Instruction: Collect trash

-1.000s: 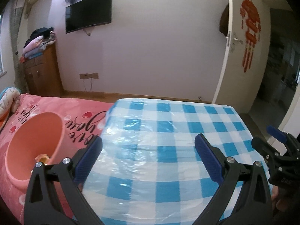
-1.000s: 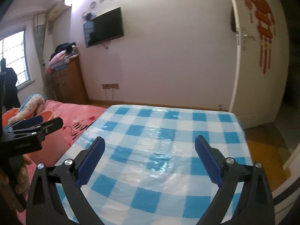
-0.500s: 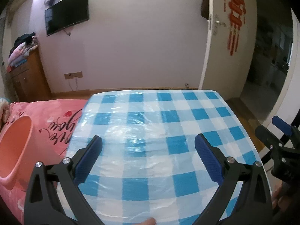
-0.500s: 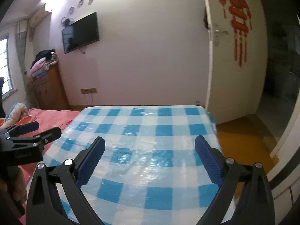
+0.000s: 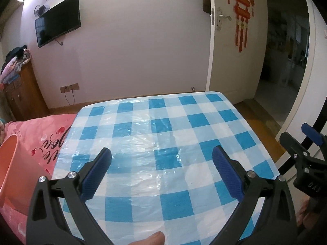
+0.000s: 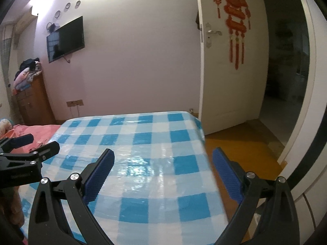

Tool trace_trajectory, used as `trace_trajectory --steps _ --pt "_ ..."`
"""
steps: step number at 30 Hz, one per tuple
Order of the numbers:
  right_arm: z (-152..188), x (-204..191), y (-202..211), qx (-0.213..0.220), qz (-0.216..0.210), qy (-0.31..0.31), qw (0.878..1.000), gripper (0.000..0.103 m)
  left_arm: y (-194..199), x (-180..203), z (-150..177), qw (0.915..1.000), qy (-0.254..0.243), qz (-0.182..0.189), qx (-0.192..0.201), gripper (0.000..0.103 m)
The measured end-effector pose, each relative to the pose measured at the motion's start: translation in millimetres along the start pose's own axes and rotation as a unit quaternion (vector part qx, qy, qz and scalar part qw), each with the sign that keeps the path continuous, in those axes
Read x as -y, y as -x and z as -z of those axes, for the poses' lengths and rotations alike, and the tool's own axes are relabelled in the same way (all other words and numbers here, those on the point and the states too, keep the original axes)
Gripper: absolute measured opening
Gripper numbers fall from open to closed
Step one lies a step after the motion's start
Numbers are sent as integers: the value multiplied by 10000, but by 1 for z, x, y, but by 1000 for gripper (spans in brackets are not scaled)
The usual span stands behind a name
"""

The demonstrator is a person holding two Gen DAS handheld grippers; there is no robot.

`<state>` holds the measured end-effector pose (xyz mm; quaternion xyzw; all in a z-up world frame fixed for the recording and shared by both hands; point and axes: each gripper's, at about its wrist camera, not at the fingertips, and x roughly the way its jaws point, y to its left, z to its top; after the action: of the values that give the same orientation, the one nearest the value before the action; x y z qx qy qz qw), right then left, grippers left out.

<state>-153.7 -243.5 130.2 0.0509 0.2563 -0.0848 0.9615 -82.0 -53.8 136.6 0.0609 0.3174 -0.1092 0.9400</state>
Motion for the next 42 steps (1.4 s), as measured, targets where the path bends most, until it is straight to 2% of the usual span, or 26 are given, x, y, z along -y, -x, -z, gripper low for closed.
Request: trace_trajectory --steps 8,20,42 --pt "7 14 -1 -15 177 -60 9998 95 -7 15 4 9999 -55 -29 -98 99" --pt "12 15 1 -5 259 7 9997 95 -10 25 9 9998 -144 -76 -122 99" --pt "17 8 -7 -174 168 90 9997 95 -19 17 15 9997 -49 -172 -161 99"
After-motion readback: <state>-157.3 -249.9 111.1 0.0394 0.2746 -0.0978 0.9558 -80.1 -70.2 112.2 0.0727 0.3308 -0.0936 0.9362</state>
